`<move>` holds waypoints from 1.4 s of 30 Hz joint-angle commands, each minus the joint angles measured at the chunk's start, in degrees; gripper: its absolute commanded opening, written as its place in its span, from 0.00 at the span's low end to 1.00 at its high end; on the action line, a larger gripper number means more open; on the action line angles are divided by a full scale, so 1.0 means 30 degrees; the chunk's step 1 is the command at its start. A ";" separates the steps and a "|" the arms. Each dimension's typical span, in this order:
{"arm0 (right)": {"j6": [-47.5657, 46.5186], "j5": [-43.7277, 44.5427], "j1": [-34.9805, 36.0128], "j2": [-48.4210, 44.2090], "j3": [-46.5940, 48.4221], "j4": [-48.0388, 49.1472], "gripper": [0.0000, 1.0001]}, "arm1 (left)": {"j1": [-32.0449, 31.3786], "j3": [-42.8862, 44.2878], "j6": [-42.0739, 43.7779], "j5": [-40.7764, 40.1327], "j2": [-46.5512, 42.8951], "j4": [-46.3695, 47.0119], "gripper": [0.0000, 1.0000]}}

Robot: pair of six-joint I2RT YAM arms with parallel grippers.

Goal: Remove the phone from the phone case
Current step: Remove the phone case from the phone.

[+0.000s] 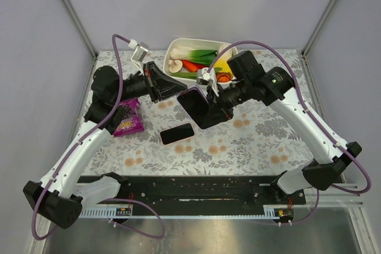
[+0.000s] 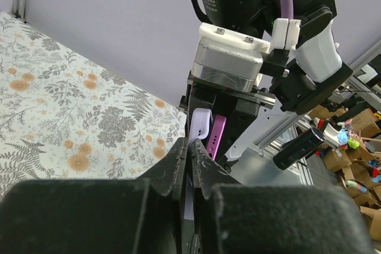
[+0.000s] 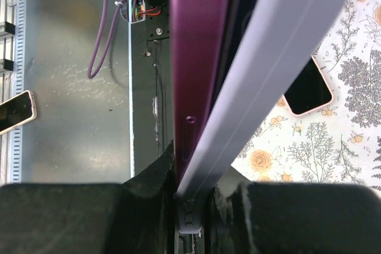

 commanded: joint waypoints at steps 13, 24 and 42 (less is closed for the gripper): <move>-0.2795 -0.4261 0.2250 -0.0830 0.2649 0.3403 0.00 | -0.3114 0.0082 0.6301 -0.2418 0.1981 -0.6021 0.00; -0.2444 -0.4612 0.2250 -0.0771 0.2212 0.3577 0.00 | -0.5050 0.0873 1.2163 0.0446 0.2098 -0.9744 0.00; -0.2180 -0.2476 0.2133 -0.1152 0.1596 0.4340 0.00 | -0.5753 0.0755 1.5183 0.5783 0.2859 -1.3083 0.03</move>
